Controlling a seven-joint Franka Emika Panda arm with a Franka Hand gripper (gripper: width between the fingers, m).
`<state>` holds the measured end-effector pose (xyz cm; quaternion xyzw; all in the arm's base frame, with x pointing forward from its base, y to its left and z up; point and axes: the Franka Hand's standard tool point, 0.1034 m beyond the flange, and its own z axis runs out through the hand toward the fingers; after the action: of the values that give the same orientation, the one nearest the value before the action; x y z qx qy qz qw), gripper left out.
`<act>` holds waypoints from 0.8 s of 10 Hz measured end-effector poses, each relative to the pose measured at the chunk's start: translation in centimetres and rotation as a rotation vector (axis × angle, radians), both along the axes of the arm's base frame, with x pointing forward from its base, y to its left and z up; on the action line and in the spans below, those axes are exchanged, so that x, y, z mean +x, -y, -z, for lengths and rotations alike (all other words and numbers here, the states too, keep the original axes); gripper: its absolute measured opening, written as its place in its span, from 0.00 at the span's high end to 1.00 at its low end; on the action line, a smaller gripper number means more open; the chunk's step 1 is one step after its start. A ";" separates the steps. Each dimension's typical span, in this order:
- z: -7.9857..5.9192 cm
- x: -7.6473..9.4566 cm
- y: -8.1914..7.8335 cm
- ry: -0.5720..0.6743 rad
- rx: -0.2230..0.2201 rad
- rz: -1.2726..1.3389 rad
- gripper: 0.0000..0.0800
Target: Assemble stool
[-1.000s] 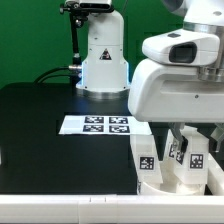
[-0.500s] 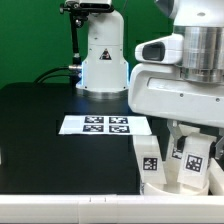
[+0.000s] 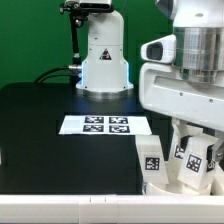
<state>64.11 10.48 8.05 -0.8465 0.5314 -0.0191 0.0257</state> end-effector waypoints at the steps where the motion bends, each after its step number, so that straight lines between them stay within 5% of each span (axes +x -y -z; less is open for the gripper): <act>1: 0.1 0.1 -0.3 0.038 0.022 0.236 0.58; 4: 0.1 -0.2 -0.3 0.069 0.048 0.465 0.58; 5: 0.2 -0.2 -0.3 0.070 0.041 0.414 0.45; 6: 0.1 -0.2 -0.2 0.066 0.033 0.340 0.45; 8: -1.0 0.2 0.0 0.084 0.015 -0.058 0.21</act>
Offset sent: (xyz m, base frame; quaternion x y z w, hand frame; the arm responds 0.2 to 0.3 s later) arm 0.0000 0.0000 0.0000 0.0000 0.0000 0.1938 0.9810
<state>64.33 10.50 9.09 -0.8598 0.5052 -0.0502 0.0548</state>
